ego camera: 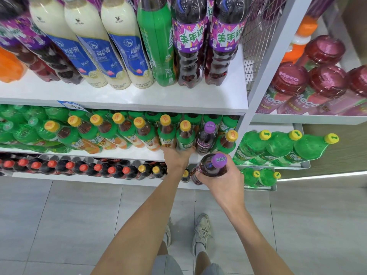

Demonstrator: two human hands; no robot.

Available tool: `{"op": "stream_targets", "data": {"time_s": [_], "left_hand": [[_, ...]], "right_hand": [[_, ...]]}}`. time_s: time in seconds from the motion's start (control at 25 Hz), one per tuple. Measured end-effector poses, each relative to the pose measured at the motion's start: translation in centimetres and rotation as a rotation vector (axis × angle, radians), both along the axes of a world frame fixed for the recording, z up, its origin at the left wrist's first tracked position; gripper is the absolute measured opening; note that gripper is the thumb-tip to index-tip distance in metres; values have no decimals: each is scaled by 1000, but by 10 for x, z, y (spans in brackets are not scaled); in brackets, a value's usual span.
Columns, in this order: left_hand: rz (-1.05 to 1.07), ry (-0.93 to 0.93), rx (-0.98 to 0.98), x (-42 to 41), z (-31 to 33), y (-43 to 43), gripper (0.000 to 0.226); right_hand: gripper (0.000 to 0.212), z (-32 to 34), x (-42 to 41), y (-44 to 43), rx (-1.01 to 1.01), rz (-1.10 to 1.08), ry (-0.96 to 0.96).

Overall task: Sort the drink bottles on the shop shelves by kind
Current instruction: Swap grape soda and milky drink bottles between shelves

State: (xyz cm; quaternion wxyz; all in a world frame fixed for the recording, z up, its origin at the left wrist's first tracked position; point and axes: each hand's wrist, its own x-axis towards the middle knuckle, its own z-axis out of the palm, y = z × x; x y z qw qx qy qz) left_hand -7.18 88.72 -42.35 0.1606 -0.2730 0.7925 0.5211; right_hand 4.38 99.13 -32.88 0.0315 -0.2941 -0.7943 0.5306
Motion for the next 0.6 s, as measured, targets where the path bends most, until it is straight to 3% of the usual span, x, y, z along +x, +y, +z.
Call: {"op": "stream_targets", "data": {"time_s": [0.6], "left_hand": [[-76, -21, 10, 1, 9, -19, 91]], "right_hand": [[53, 7, -9, -7, -14, -8, 20]]}}
